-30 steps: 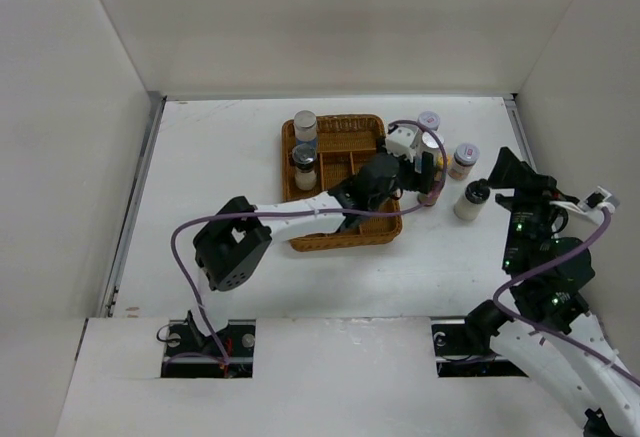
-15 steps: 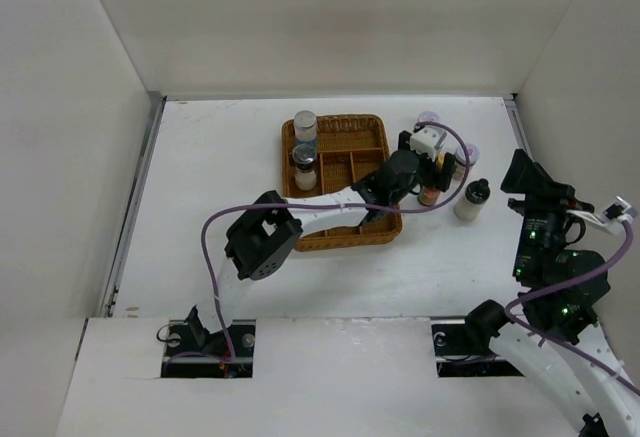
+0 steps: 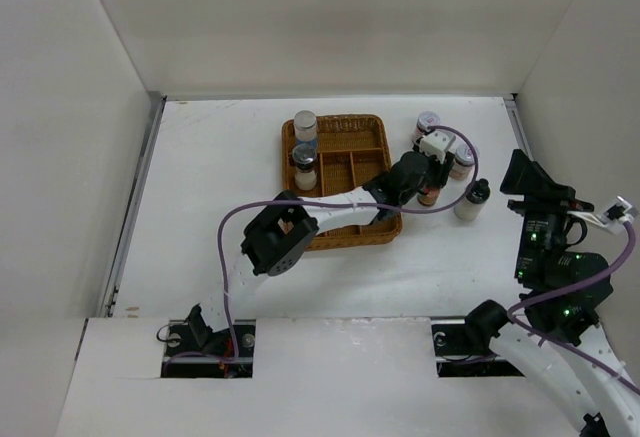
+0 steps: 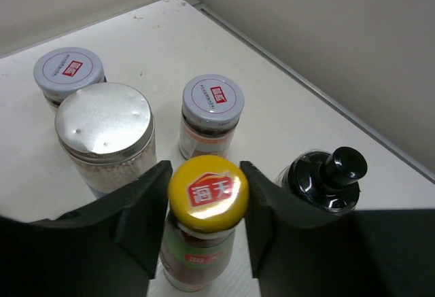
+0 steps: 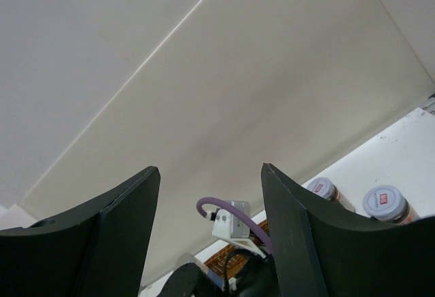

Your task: Organize the condiment bottles

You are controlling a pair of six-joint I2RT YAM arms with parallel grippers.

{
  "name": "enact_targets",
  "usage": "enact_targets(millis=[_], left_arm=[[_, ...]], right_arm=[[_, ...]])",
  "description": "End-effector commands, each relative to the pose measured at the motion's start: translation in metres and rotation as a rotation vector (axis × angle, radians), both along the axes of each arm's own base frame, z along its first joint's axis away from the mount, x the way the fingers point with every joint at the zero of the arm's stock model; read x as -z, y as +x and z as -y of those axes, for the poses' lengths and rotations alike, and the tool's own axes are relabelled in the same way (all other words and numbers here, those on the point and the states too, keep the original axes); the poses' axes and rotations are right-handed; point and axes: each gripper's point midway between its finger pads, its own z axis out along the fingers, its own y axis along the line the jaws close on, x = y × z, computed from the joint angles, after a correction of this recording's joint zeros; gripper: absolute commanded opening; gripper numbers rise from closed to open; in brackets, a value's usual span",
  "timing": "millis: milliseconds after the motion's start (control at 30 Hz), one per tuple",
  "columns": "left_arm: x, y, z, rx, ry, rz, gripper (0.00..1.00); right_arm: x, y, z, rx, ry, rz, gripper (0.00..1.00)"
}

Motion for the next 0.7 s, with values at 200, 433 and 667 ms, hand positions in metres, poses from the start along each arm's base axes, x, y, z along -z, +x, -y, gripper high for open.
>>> enact_targets(millis=[200,433,667], left_arm=[[-0.103,-0.024,-0.013,-0.006,-0.146,0.11,0.25],[-0.166,-0.041,-0.063,-0.046,-0.229,0.166,0.23],[-0.202,-0.042,-0.149,-0.218,-0.294,0.19,0.22]], right_arm=[[-0.014,-0.011,-0.009,-0.073,0.013,0.076,0.67],[-0.018,-0.02,-0.007,-0.098,0.039,0.111,0.67],[-0.009,-0.009,-0.028,-0.149,0.004,0.072,0.68]])
